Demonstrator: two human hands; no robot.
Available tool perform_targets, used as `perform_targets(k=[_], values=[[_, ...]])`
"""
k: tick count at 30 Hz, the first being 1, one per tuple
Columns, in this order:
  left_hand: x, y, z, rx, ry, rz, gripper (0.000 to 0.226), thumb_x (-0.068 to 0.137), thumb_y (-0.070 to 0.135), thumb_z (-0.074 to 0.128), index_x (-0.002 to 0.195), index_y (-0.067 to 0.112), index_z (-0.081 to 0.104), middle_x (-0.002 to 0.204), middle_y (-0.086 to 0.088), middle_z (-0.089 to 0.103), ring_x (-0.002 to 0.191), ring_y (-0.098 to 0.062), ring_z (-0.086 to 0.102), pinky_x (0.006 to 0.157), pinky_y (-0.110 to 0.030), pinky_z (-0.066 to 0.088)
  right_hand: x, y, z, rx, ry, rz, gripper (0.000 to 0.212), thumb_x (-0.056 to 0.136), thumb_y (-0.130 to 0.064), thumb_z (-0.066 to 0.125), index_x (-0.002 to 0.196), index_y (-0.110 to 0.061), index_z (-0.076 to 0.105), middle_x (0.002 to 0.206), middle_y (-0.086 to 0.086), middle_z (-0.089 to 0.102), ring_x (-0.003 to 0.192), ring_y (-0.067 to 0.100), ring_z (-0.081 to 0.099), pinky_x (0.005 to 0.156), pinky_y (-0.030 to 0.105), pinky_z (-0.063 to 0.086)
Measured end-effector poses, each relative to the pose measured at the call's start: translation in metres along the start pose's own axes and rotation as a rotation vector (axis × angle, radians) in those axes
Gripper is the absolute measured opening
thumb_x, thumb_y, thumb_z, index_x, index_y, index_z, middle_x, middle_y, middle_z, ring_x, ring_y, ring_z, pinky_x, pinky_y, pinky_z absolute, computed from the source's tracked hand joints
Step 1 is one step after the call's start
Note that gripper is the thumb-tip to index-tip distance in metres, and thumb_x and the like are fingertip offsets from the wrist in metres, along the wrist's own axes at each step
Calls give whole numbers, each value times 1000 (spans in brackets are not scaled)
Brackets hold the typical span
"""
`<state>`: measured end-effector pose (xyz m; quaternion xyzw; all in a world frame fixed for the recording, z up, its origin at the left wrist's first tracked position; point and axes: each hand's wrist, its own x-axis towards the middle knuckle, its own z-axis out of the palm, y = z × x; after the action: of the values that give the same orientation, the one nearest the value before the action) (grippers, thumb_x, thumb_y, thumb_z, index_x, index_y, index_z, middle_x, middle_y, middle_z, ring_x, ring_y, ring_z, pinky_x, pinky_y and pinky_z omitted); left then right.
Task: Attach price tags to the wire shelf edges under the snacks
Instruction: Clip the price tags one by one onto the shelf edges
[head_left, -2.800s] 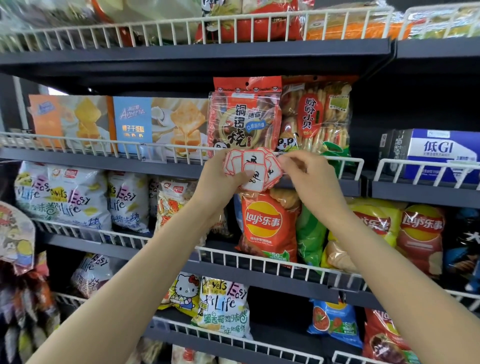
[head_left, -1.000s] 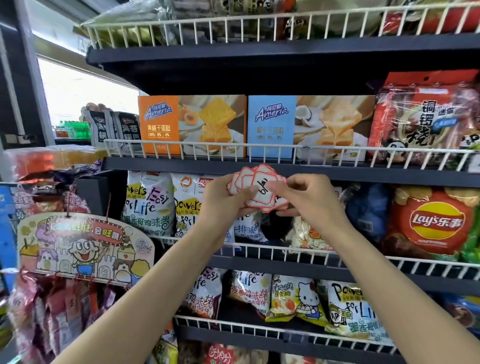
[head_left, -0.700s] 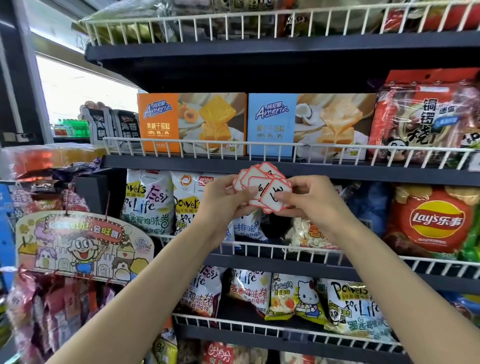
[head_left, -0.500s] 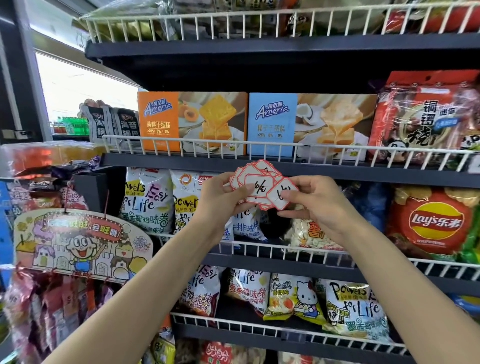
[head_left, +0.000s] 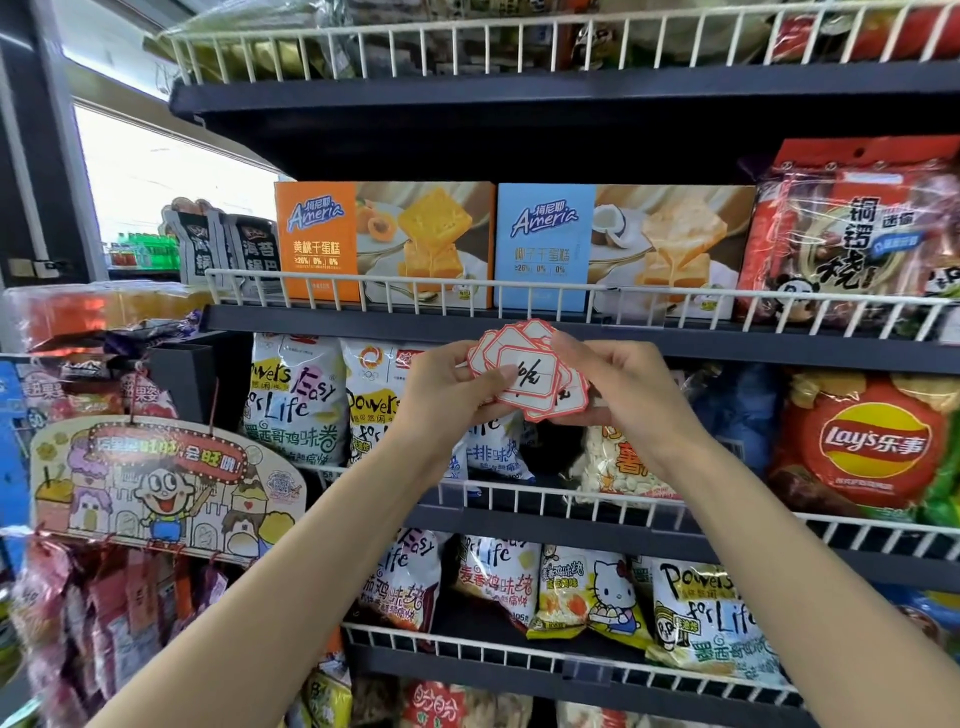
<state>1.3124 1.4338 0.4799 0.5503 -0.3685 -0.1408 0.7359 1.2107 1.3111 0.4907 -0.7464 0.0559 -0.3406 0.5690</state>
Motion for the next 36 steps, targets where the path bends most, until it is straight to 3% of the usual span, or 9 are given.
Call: perform_targets(k=[5, 8, 13, 20, 25, 31, 36], values=[[0, -2, -6, 45, -69, -42, 11, 90, 5, 57, 100, 7, 63, 87, -7, 72, 76, -11, 71, 67, -19, 57, -2, 7, -2, 38, -24, -3, 8, 82, -11, 66, 88, -7, 69, 78, 5, 73, 69, 16, 71, 54, 24, 55], [0, -3, -8, 8, -103, -79, 20, 92, 4, 54, 110, -2, 61, 95, -12, 72, 84, -16, 71, 70, -20, 57, -3, 8, -2, 58, -28, 8, 7, 82, -8, 66, 87, -5, 68, 76, 6, 73, 67, 15, 71, 52, 23, 55], [-1, -3, -6, -24, -79, -88, 21, 91, 2, 55, 111, -3, 59, 91, -11, 71, 75, -13, 71, 65, -19, 57, -2, 9, -2, 90, -39, 10, 7, 82, -6, 66, 89, -4, 68, 75, 4, 73, 67, 14, 70, 52, 23, 54], [-2, 0, -4, -72, -34, -120, 26, 100, 18, 40, 109, 0, 57, 88, -12, 70, 71, -15, 71, 59, -22, 57, -5, 8, -4, 90, -60, 17, 10, 82, -2, 66, 91, -2, 68, 74, 1, 73, 67, 12, 70, 52, 21, 54], [-2, -1, -2, -57, -21, -92, 25, 101, 20, 38, 99, 5, 58, 89, -10, 71, 76, -16, 70, 68, -28, 60, -5, 7, -3, 78, -48, 0, 8, 84, -1, 64, 90, -5, 67, 75, 2, 72, 66, 11, 70, 52, 22, 54], [-2, -5, 4, 100, 61, 37, 27, 101, 16, 38, 88, 13, 62, 86, -7, 71, 73, -11, 70, 61, -20, 57, -5, 9, 1, 108, -56, 4, 8, 87, -7, 61, 91, -11, 66, 80, 0, 72, 68, 11, 70, 53, 21, 54], [0, -11, 8, 231, 148, 100, 30, 101, 16, 38, 92, 1, 63, 91, -19, 69, 82, -31, 68, 72, -44, 59, -3, 14, 4, 64, -29, -10, 7, 87, -19, 63, 91, -15, 67, 83, 1, 72, 73, 12, 71, 54, 23, 55]])
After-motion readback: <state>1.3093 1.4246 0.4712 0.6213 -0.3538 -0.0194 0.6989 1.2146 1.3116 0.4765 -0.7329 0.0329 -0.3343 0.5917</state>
